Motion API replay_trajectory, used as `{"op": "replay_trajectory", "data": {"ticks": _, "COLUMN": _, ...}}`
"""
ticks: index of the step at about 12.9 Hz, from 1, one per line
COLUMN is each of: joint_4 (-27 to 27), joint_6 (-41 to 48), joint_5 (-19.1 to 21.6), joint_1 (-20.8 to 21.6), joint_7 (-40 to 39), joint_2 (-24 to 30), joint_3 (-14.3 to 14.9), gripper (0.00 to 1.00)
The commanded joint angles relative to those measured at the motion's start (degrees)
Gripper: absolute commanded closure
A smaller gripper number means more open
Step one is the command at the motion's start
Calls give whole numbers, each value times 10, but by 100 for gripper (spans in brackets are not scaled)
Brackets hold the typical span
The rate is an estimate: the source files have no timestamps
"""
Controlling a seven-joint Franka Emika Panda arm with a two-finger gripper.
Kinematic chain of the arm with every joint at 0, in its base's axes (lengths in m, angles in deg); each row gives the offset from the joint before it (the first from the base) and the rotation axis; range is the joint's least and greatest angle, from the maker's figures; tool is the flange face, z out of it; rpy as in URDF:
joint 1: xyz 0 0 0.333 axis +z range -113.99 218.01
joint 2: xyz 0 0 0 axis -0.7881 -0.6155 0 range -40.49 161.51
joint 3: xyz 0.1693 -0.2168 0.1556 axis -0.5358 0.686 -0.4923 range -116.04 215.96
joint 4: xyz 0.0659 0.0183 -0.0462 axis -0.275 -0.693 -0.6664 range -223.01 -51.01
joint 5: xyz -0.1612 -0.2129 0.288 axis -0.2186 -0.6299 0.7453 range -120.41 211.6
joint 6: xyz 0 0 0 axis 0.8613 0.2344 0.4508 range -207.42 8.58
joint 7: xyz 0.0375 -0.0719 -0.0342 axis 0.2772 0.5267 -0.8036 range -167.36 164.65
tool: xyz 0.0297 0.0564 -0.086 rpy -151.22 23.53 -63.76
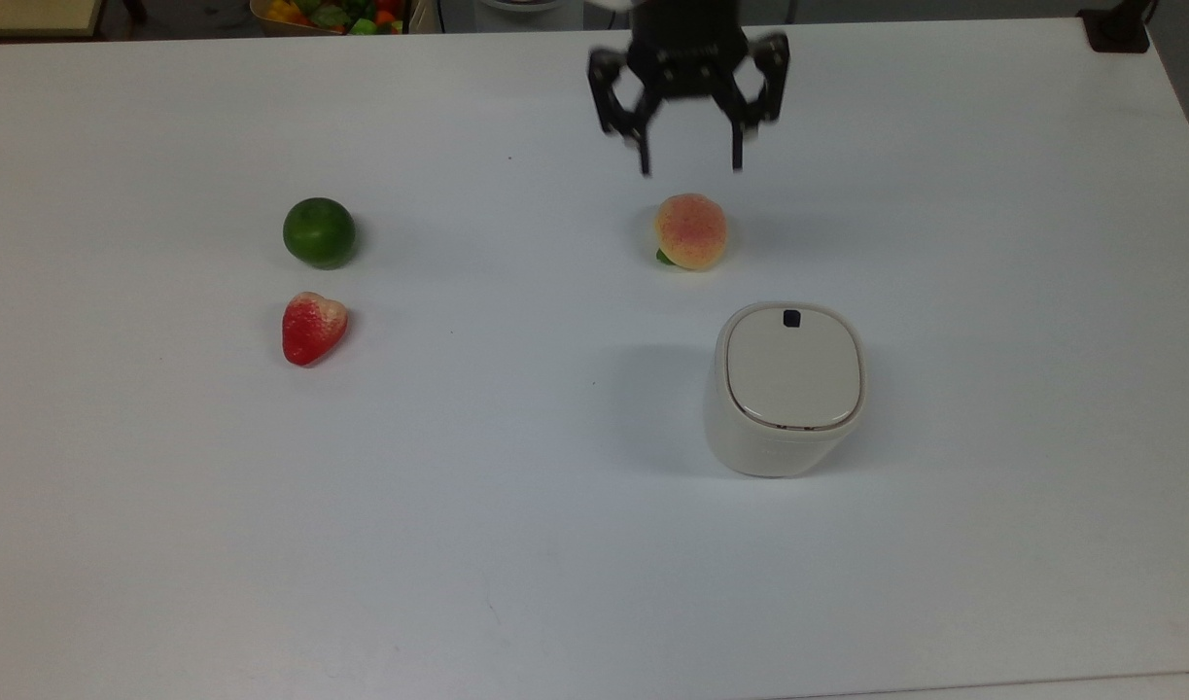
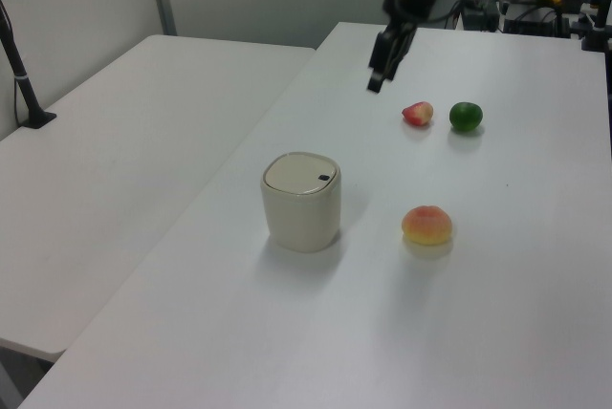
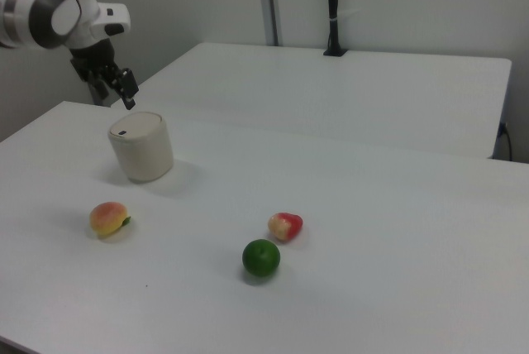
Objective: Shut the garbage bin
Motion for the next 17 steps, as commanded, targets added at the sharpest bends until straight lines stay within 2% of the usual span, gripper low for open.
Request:
{"op": "replay_trajectory", "data": {"ticks": 1, "joint_4": -28, "joint_6": 118, "joint_5": 12, "joint_1": -28, "joint_7": 6, "joint_2": 72, "joint_3": 1, "gripper": 0}}
{"op": "replay_trajectory", "data": {"ticks": 4, "joint_4": -16, "joint_6": 211, "joint_5": 9, "joint_1": -53, "joint_7": -3, "joint_2": 93, "joint_3": -2, "gripper": 0}}
{"op": "replay_trajectory", "data": {"ticks": 7, "joint_4": -14, "joint_6": 254, "joint_5": 12, "joint_1": -88, "joint_7": -6, "joint_2": 122, "joint_3": -2, "gripper": 0}}
{"op": "replay_trajectory", "data": {"ticks": 11, "joint_4": -15, "joint_6": 250, "joint_5": 10, "joint_1": -93, "joint_7": -69, "joint_2": 120, "joint_3": 4, "gripper": 0}}
{"op": "replay_trajectory", "data": {"ticks": 14, "joint_4": -15, "joint_6": 207, "joint_5": 2, "joint_1": -85, "joint_7": -133, "joint_2": 107, "joint_3": 22, "gripper": 0}}
{"op": "replay_trajectory", "data": {"ticks": 17, "joint_4": -13, "joint_6": 187, "joint_5": -6, "joint_1": -87, "joint_7": -154, "joint_2": 98, "joint_3": 24, "gripper": 0}}
